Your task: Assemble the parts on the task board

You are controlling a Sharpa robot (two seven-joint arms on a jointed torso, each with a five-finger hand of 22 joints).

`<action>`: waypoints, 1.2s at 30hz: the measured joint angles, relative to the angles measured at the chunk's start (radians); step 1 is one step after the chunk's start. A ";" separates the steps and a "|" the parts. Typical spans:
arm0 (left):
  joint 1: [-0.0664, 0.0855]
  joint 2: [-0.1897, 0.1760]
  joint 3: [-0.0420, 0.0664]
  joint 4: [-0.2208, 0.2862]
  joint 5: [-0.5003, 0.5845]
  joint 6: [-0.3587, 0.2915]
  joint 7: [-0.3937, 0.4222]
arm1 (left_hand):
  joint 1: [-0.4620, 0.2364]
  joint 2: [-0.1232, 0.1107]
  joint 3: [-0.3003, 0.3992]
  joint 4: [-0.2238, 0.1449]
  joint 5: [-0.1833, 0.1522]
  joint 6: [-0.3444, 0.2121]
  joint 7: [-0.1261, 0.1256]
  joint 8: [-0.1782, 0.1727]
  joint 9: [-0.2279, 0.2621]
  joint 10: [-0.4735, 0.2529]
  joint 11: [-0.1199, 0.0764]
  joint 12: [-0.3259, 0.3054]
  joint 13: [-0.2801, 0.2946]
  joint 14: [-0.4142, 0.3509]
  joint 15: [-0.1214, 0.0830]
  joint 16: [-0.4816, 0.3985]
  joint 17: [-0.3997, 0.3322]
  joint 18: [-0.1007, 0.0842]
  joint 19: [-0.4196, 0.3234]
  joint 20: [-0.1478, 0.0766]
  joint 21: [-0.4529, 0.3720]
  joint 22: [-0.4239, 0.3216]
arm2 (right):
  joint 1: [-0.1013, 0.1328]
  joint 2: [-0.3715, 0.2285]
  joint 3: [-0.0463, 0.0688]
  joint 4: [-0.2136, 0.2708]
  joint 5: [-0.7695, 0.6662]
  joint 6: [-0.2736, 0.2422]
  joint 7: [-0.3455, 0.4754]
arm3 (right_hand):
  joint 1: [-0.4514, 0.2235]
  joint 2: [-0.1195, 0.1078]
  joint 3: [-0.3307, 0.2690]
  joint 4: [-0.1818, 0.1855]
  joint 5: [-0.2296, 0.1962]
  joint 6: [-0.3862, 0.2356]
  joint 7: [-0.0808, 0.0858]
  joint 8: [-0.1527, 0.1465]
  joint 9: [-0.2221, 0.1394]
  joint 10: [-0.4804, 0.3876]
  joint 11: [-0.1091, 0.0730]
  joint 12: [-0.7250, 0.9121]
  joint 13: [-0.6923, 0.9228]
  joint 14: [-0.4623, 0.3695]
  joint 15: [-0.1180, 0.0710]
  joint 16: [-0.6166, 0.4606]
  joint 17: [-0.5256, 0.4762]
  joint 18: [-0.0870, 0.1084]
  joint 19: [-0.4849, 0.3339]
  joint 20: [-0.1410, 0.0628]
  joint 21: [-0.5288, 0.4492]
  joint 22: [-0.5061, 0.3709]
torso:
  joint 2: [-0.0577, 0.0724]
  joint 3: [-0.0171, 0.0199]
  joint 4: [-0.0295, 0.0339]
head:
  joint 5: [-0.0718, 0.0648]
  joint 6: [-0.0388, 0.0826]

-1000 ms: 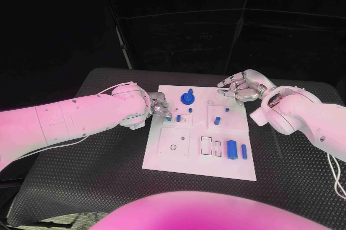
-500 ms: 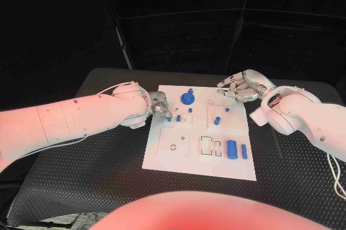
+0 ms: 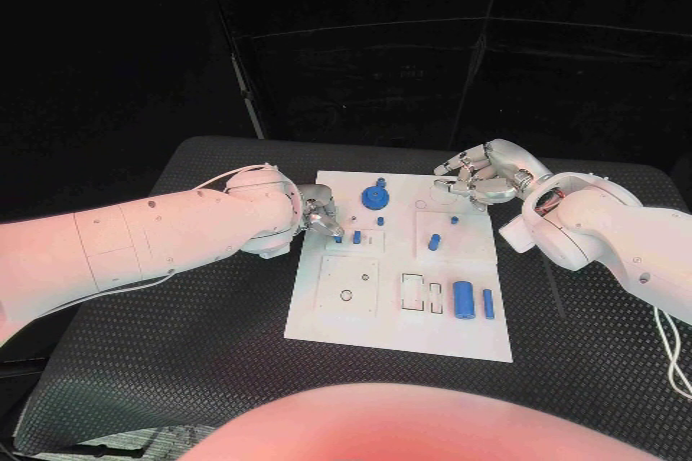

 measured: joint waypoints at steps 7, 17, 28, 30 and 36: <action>0.000 0.000 0.001 -0.002 -0.002 0.010 0.001 | 0.005 -0.005 0.000 0.000 0.000 0.000 0.000 -0.003 0.001 0.000 0.000 0.000 0.000 0.000 0.000 0.000 0.000 0.000 0.000 0.000 0.000 0.000 | 0.000 -0.001 0.000 0.000 0.000 0.001 0.000 | 0.000 0.000 0.000 0.000 0.000 0.000 0.000 0.000 0.000 0.000 0.000 0.000 0.000 0.000 0.000 0.000 0.000 0.000 0.000 0.000 0.000 0.000 | 0.000 0.0000 -0.0003 | 0.000 0.000; 0.001 0.001 0.001 -0.004 -0.003 0.017 0.002 | 0.006 -0.006 -0.003 -0.003 0.000 0.002 -0.002 -0.007 0.001 0.000 0.000 0.000 0.001 0.000 0.000 0.000 0.000 0.000 0.000 0.000 0.004 0.000 | 0.000 -0.001 0.000 0.000 0.000 0.001 0.000 | 0.000 0.000 0.000 0.000 0.000 0.000 0.000 0.000 0.000 0.000 0.000 0.000 0.000 0.000 0.000 0.000 0.000 0.000 0.000 0.000 0.000 0.000 | 0.000 -0.0002 -0.0003 | 0.000 0.000; 0.002 0.005 0.002 -0.009 -0.005 0.025 0.002 | 0.021 -0.021 -0.003 -0.003 0.003 0.004 -0.004 -0.002 0.001 0.006 0.005 0.012 0.021 -0.001 0.001 0.000 0.000 0.000 0.003 -0.003 0.008 0.000 | 0.000 -0.001 0.000 0.000 0.000 0.002 0.000 | 0.000 0.000 0.000 0.000 0.000 0.000 0.000 0.000 0.000 0.000 0.000 0.000 0.000 0.000 0.000 0.000 0.000 0.000 0.000 0.000 0.000 0.000 | 0.000 -0.0004 -0.0003 | 0.000 0.000; 0.002 0.006 0.003 -0.010 -0.005 0.026 0.002 | 0.026 -0.026 -0.003 -0.003 0.015 0.006 -0.006 -0.002 0.000 0.007 0.007 0.013 0.024 -0.001 0.001 0.000 0.000 0.000 0.003 -0.003 0.010 0.000 | 0.000 -0.001 0.000 0.000 0.000 0.002 0.000 | 0.000 0.000 0.000 0.000 0.000 0.000 0.000 0.000 0.000 0.000 0.000 0.000 0.000 0.000 0.000 0.000 0.000 0.000 0.000 0.000 0.000 0.000 | 0.000 -0.0003 -0.0004 | 0.000 0.000; 0.003 0.009 0.003 -0.016 -0.005 0.032 0.004 | 0.040 -0.040 -0.003 -0.003 0.083 0.007 -0.007 0.002 -0.007 0.011 0.010 0.018 0.031 -0.004 -0.003 0.000 0.000 0.000 0.003 -0.003 0.016 0.000 | 0.000 -0.001 0.000 0.000 0.000 0.003 0.000 | 0.000 0.000 0.000 0.000 0.000 0.000 0.000 0.000 0.000 0.000 0.000 0.000 0.000 0.000 0.000 0.000 0.000 0.000 0.000 0.000 0.000 0.000 | 0.000 -0.0003 -0.0009 | -0.001 0.000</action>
